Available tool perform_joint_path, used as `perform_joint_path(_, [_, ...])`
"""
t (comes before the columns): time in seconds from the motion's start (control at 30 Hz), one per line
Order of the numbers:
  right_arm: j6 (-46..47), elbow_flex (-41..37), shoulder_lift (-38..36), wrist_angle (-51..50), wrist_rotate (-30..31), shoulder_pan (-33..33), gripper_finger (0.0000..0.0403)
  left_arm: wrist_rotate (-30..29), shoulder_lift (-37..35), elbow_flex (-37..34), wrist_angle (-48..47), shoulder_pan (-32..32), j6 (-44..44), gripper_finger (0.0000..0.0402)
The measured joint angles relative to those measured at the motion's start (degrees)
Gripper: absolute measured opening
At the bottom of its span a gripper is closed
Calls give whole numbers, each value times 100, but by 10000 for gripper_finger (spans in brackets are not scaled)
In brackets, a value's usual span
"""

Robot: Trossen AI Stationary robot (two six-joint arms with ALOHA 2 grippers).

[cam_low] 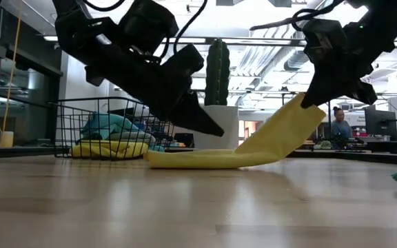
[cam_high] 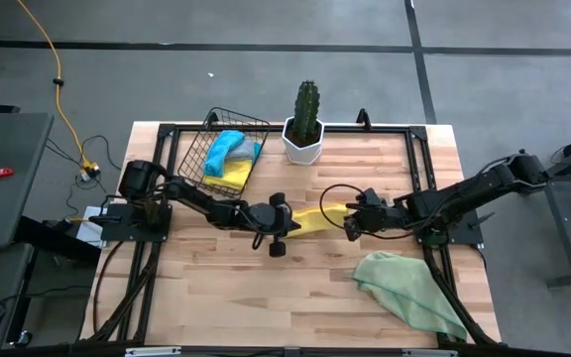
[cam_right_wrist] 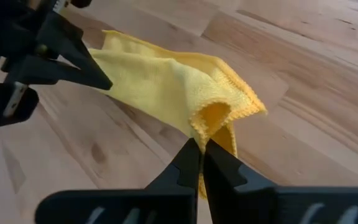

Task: Fold microfiber towels
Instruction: Fold the yellow microfiber towel on the table

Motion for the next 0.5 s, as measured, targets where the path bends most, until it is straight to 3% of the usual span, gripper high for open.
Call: perform_joint_path(0.5, [-62, 0, -2, -97, 66, 0, 0, -299, -128, -455, -491, -120, 196, 0])
